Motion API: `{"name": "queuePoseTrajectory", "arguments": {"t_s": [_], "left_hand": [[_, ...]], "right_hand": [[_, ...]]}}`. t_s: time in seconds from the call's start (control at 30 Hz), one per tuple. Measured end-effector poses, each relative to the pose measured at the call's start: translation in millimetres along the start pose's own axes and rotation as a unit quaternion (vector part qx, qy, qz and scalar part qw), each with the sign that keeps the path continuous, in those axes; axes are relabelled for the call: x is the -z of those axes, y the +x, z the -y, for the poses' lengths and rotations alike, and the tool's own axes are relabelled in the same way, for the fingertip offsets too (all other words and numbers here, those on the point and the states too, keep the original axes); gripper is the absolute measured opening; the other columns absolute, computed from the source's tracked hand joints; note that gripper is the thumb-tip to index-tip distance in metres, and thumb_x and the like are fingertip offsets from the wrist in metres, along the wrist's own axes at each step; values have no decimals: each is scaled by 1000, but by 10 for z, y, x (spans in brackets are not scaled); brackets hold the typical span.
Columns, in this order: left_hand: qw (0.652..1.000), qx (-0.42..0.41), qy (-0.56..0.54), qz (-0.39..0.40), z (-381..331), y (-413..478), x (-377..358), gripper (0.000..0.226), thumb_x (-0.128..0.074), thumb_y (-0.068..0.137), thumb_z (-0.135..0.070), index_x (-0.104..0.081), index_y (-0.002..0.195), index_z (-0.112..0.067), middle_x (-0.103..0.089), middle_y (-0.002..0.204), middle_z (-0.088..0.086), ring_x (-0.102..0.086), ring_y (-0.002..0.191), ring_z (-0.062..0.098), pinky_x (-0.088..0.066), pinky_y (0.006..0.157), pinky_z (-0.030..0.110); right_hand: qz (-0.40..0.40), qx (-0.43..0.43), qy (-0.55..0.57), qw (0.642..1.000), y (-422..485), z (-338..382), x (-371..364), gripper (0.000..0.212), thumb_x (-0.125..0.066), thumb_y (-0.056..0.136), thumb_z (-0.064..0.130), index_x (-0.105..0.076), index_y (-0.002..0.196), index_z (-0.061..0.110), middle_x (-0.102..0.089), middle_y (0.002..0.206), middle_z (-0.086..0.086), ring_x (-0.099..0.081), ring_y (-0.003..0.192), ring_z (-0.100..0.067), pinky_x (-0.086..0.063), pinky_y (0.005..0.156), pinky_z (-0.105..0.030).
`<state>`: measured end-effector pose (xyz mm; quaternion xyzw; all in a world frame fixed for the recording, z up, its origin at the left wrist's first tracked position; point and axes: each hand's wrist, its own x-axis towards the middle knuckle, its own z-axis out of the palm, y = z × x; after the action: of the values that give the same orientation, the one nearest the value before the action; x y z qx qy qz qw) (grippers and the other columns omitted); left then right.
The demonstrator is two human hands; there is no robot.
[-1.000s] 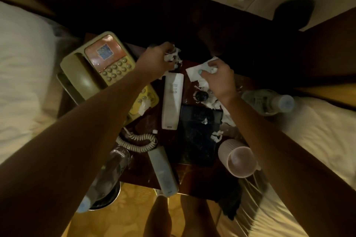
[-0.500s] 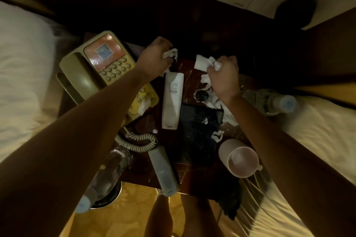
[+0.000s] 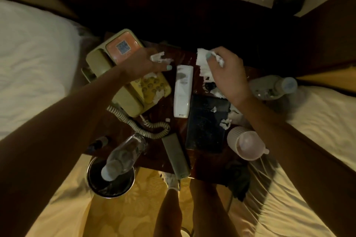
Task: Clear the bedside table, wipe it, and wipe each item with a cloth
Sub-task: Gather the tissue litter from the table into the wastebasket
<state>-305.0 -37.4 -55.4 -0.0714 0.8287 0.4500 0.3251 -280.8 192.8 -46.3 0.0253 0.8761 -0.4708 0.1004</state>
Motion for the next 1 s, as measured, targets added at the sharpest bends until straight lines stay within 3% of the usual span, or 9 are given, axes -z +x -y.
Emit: {"name": "queuePoseTrajectory", "arguments": {"t_s": [0.07,0.13,0.27,0.33,0.47,0.6,0.7,0.83,1.0], "left_hand": [[999,16,34,6,84,-104,38,43,-72,83,-41,-66,100,-2,-70,92,8,-65,76,13,-53,72,27],[998,22,61,18,160,-225,40,51,-63,87,-49,-68,96,2,-70,92,14,-65,82,21,-51,79,34],[985,25,166,27,280,-383,-69,33,-57,97,-29,-68,102,1,-67,107,20,-62,97,31,-48,84,39],[975,-1,219,25,315,-406,-137,24,-62,93,-25,-61,101,-2,-63,98,15,-61,96,30,-45,76,34],[966,-27,255,39,378,-444,-249,44,-71,86,-25,-48,120,-11,-59,99,11,-56,89,25,-43,72,32],[941,-43,334,35,452,-401,-339,53,-71,84,-33,-46,130,-22,-65,106,13,-58,90,26,-49,76,39],[939,-48,341,16,458,-347,-404,44,-70,86,-31,-52,125,-19,-65,100,13,-53,84,23,-42,69,34],[936,-69,343,25,466,-308,-430,38,-66,90,-28,-60,125,-13,-65,118,14,-59,104,31,-46,86,38],[942,-53,318,93,408,-425,-491,50,-59,95,-25,-48,139,-4,-45,144,18,-42,132,33,-32,107,36]], "right_hand": [[12,21,-5,1000,-106,39,-69,23,-53,97,19,-64,92,0,-56,83,-10,-49,75,-6,-38,66,-19],[10,27,-1,1000,-218,70,-133,37,-55,96,27,-58,78,-5,-49,74,-13,-44,67,-8,-34,61,-18],[22,3,16,1000,-446,38,-231,48,-56,96,27,-43,61,-4,-31,60,3,-33,55,-8,-28,54,-17],[37,-23,18,999,-551,-32,-253,45,-58,95,23,-45,60,-2,-33,57,5,-37,52,-5,-29,52,-14],[58,-75,7,995,-778,-164,-221,28,-61,93,17,-59,75,-4,-53,67,-5,-45,60,-3,-35,55,-11],[36,-98,-6,995,-853,-315,-66,9,-61,92,15,-61,84,11,-59,79,-3,-52,70,-9,-40,65,-22],[31,-127,-36,991,-784,-471,120,5,-61,91,19,-61,95,16,-57,70,-3,-52,60,-15,-41,53,-23],[60,-121,-77,988,-732,-638,294,18,-64,90,17,-65,105,9,-67,95,-15,-63,92,-31,-49,74,-33],[96,-116,-116,982,-749,-675,298,19,-64,90,20,-64,107,13,-65,97,-28,-61,91,-42,-52,75,-48]]}}
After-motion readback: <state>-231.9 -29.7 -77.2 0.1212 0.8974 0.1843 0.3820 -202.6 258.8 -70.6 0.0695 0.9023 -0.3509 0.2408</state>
